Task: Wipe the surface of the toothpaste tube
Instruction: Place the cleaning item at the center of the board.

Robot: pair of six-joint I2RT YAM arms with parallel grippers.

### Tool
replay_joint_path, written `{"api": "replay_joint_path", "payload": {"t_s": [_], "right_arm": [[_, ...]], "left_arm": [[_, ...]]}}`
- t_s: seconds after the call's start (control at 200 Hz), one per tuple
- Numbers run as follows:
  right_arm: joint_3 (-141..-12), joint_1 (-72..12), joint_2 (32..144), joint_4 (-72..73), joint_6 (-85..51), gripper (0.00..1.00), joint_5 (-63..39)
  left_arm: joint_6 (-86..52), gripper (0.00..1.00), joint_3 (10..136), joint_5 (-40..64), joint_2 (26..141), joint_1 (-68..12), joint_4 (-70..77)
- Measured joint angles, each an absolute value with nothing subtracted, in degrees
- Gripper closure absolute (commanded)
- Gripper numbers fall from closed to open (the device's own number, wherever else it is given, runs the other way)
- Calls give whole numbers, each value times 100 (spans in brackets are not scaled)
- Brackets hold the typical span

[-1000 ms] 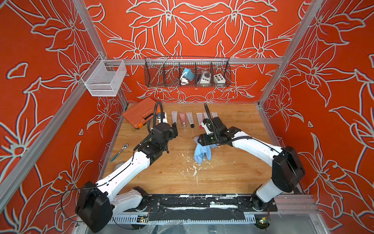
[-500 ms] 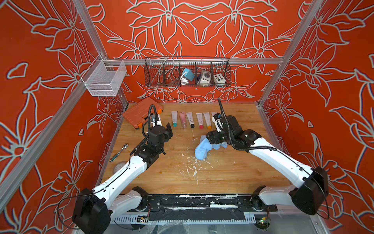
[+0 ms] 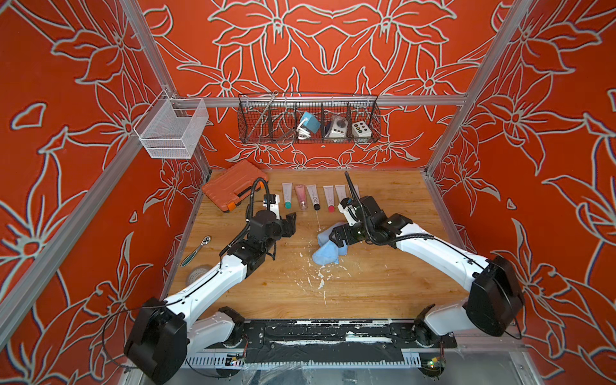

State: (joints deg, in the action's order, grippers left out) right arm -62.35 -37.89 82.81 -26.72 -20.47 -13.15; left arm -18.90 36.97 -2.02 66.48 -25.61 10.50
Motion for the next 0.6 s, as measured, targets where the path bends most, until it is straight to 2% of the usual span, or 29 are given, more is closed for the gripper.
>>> {"api": "replay_joint_path", "payload": {"t_s": [0.195, 0.365, 0.435, 0.535, 0.6], "right_arm": [[-6235, -3760, 8281, -2655, -2161, 3, -1313], [-6235, -3695, 8278, -2652, -2224, 3, -1315], [-6235, -3671, 8274, -2652, -2244, 3, -1319], [-6233, -3660, 8250, -2655, -2274, 3, -1358], [-6228, -3649, 8217, -2655, -2285, 3, -1361]], "left_arm": [[-1750, 30, 3269, 1273, 7150, -2954, 1396], [-1522, 29, 3238, 1787, 7393, -3566, 1739], [-1468, 31, 3288, 1859, 7658, -3726, 1870], [-1413, 48, 3398, 1872, 8114, -3760, 1997], [-1376, 73, 3514, 1881, 8364, -3750, 2003]]}}
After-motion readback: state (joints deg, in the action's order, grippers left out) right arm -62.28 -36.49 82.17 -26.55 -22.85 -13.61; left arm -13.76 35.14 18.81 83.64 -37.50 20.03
